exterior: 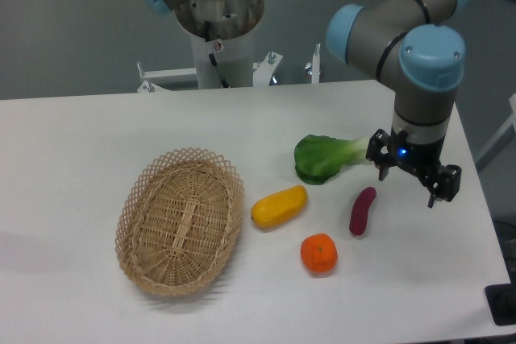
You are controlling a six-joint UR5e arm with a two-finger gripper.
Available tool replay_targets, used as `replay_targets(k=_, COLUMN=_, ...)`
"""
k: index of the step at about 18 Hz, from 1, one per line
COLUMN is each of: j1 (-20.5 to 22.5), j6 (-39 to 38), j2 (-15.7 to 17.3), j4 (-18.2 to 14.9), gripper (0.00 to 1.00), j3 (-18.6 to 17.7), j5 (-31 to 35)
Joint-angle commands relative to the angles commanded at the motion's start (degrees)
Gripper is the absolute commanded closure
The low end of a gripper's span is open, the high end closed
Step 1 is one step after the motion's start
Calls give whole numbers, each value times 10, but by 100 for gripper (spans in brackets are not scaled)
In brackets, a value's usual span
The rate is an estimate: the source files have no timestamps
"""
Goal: Pick up the sweet potato from the table
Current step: 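Lower the open gripper around the purple sweet potato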
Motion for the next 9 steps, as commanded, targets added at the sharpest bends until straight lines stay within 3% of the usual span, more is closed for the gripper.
replay_targets(k=5, j1=0, j6=-24, j2=-28, j4=7, gripper=0, j3=-27, j5=1)
replay_targets(k=9, j1=1, j6=-61, j2=-34, j4=98, gripper=0, j3=-68, j5=-4)
